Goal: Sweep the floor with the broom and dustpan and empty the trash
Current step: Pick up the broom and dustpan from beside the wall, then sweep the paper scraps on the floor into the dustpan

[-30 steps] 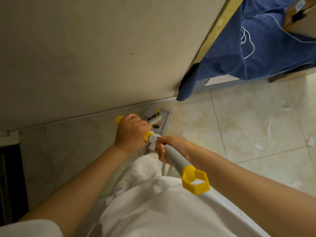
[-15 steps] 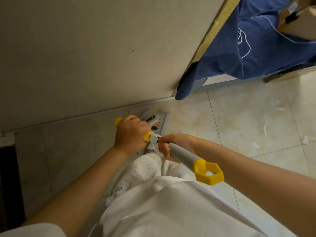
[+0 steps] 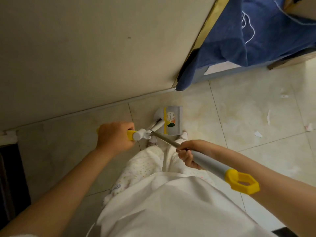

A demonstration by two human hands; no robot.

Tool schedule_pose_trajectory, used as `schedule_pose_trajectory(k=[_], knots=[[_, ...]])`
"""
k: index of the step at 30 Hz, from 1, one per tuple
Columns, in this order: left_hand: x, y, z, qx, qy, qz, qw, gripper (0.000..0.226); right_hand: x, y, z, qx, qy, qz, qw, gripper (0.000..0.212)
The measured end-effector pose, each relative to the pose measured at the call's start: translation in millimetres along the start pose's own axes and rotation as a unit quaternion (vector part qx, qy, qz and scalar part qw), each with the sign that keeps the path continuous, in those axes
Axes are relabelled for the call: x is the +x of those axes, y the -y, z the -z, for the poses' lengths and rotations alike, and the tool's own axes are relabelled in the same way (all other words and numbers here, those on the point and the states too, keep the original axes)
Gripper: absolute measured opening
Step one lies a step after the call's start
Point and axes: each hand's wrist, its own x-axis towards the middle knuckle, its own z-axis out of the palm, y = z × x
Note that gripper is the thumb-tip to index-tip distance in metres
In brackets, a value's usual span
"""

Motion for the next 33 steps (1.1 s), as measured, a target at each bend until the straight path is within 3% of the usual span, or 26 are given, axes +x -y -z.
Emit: schedule_pose_trajectory(k=[4,7,11,14,19,24,26,30,33], knots=[[7.3,-20.5,-4.6,0.015,0.037,-0.027,0.999,0.028,1.6,-12.4,4.2,0.037,-0.036,0.044,0.998,0.015],[21.1,-36.1,-2.8,0.025,0.014,-0.061,0.998,0.028,-0.6,-21.9,11.9,0.042,-0.061,0.055,0.996,0.019],[34.8,-56.9,-4.8,0.009,0.047,-0.048,0.998,0.026,0.5,-42.7,30.3,0.066,-0.069,0.062,0.994,0.029],[38.4,-81.8,-6.7,0.027,0.061,-0.051,0.996,0.027,1.8,-58.0,53.7,0.036,-0.125,0.074,0.989,0.019],[46.7,-123.5,-17.4,0.054,0.064,-0.130,0.988,0.033,5.1,-94.1,108.0,0.092,-0.177,0.138,0.970,0.007],[55.7,-171.7,-29.1,0.084,0.065,-0.181,0.978,0.033,8.2,-107.5,159.9,0.149,-0.234,0.200,0.940,0.015],[57.6,-198.0,-37.7,0.093,0.061,-0.183,0.977,0.032,5.5,-112.4,188.0,0.173,-0.230,0.214,0.933,0.018],[57.3,-254.8,-62.1,0.118,0.058,-0.201,0.971,0.028,4.9,-135.9,250.8,0.351,-0.108,0.182,0.912,0.025],[65.0,-291.3,-79.4,0.123,0.048,-0.263,0.956,0.028,6.6,-158.7,295.6,0.400,-0.133,0.198,0.885,0.031]])
